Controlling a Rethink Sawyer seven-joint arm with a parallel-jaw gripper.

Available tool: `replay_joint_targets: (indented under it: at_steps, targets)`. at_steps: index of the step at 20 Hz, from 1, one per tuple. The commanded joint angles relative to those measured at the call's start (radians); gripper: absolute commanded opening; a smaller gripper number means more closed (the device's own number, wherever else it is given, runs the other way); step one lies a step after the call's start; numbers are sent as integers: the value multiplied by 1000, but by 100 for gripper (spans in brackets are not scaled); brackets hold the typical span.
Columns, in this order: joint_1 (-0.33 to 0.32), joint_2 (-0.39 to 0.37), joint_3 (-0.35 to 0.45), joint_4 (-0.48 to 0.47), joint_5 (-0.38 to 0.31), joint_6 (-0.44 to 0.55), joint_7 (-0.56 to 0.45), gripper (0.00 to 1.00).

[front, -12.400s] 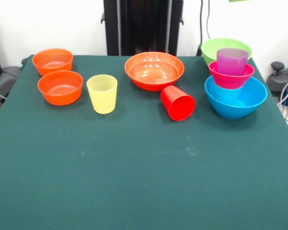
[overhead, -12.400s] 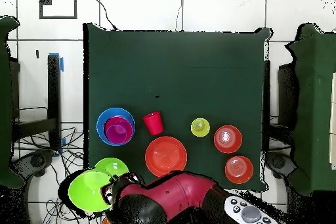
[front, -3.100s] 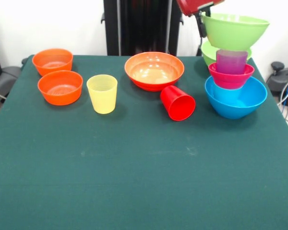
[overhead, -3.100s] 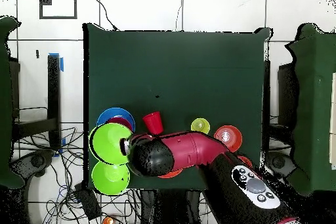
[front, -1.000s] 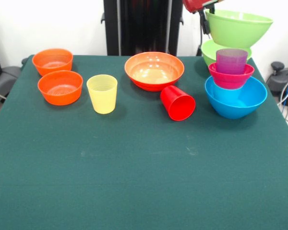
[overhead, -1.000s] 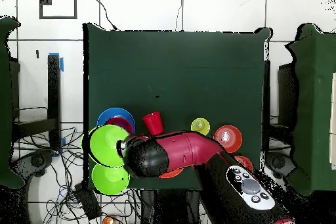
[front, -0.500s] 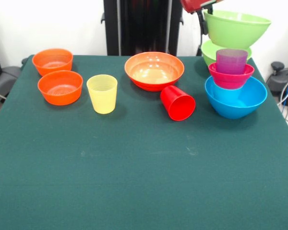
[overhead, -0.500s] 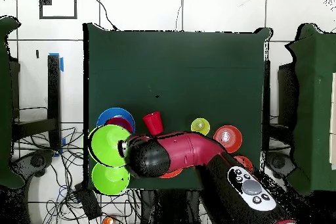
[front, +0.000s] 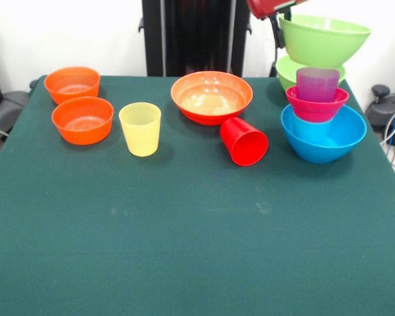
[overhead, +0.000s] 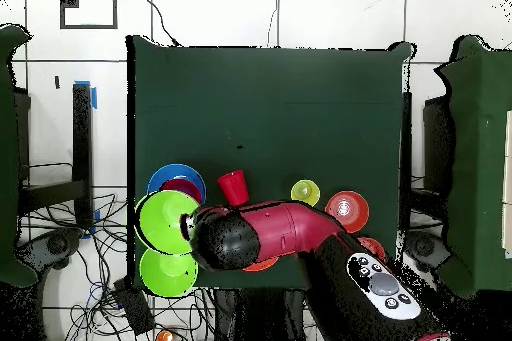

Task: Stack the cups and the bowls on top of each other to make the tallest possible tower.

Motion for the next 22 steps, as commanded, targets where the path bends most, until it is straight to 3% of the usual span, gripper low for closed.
replay_joint_targets:
  at_steps: [1,10,17,22]
  targets:
    - [23,67,-49,-24,-73,18,23,0]
    - [47,76,-36,-26,-44,-2,50,0]
    - [-17,149,30,-5,-43,-52,-2,0]
    - [-37,160,42,-5,-54,-49,-10,0]
